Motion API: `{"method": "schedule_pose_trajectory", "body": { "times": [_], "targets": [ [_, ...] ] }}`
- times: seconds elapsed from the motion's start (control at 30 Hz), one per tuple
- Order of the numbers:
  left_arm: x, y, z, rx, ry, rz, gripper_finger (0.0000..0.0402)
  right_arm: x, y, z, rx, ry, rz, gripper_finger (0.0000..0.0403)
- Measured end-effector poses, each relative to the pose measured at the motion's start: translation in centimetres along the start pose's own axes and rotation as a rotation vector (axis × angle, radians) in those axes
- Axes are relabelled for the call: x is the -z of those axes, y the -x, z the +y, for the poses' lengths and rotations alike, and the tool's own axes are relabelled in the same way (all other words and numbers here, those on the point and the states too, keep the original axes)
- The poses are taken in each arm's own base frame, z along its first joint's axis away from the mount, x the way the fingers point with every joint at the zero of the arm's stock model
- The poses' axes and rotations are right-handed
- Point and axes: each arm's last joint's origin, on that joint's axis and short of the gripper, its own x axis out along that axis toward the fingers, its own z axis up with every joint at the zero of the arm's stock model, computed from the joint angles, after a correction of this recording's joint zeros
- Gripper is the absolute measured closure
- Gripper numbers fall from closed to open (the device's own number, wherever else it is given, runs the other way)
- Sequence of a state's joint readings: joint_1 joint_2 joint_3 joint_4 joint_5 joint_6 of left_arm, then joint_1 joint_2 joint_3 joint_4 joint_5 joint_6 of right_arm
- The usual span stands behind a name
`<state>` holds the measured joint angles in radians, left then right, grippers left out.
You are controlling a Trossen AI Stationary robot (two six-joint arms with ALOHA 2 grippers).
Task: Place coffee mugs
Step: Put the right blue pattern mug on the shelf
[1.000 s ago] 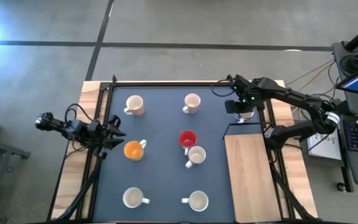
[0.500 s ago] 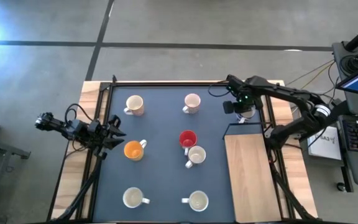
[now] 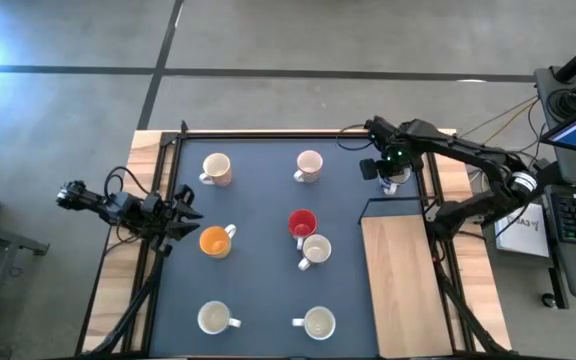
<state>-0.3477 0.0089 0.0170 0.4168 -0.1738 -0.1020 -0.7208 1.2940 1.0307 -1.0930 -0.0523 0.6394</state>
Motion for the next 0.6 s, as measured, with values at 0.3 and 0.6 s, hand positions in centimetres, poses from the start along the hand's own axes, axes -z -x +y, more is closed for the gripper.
{"method": "schedule_pose_trajectory", "body": {
  "times": [0.3, 0.6],
  "targets": [
    [0.0, 0.0, 0.0, 0.0, 0.0, -0.001, 0.0306, -1.2, 5.1, 1.4, -0.105, 0.03, -0.232, 0.0388],
    [0.0, 0.0, 0.0, 0.001, 0.0, -0.001, 0.0306, -0.9, 10.8, 6.1, -0.327, 0.159, -0.4, 0.0388]
  ]
}}
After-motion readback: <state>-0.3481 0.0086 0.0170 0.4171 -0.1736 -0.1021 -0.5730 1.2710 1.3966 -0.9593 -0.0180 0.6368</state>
